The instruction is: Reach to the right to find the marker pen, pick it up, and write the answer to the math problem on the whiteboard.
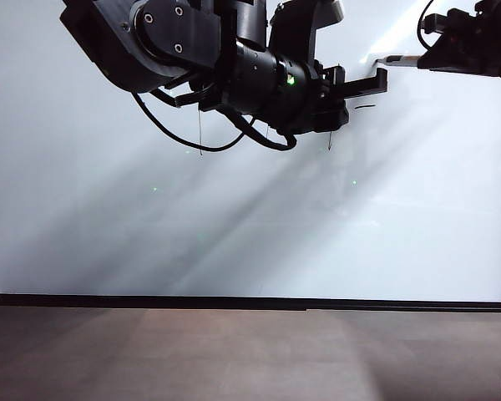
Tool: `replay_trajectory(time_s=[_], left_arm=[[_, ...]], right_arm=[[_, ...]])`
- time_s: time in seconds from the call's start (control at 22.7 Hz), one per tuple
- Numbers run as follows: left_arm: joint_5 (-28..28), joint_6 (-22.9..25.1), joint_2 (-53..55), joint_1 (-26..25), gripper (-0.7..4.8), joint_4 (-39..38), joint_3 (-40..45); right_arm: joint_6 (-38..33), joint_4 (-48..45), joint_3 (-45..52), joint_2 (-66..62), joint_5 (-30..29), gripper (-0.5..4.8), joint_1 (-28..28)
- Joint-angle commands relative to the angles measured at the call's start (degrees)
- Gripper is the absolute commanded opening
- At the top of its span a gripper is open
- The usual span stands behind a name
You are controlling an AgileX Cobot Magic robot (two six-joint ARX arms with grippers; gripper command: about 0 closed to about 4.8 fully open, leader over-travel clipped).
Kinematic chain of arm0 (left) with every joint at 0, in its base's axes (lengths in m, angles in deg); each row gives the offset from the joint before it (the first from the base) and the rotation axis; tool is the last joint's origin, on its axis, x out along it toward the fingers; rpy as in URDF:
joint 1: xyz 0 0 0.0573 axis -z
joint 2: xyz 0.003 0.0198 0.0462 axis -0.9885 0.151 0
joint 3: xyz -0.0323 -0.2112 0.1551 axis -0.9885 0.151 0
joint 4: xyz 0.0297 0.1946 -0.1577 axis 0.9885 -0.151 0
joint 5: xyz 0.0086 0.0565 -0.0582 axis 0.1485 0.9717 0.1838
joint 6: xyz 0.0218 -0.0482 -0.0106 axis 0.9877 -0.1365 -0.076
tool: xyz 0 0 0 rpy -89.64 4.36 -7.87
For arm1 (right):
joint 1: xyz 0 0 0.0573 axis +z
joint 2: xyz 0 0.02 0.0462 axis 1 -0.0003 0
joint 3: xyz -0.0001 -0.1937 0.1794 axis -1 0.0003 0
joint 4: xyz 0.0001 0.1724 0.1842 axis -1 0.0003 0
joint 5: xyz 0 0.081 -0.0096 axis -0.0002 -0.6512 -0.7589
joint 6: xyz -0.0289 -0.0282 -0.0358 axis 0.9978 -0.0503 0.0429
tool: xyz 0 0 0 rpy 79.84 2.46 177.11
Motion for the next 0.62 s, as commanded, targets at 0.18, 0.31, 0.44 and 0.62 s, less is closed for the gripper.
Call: replay_trajectory(time_s=[0.18, 0.31, 0.44, 0.62], left_arm=[[0.00, 0.17, -0.13, 0.17, 0.27, 0.72, -0.20], [0.00, 0.17, -0.13, 0.17, 0.27, 0.63, -0.20], [-0.04, 0.17, -0.13, 0.17, 0.27, 0.52, -0.20], [-0.02, 0.17, -0.13, 0.17, 0.27, 0.50, -0.20]], right_arm=[[-0.11, 0.11, 1.70, 1.51, 2.49, -0.09, -3.37], [-0.15, -0.33, 3.48, 3.23, 2.03, -0.09, -5.97], [-0.13, -0.13, 3.50, 3.91, 1.84, -0.09, -6.84], [-0.17, -0.02, 3.52, 3.82, 1.84, -0.09, -6.69]])
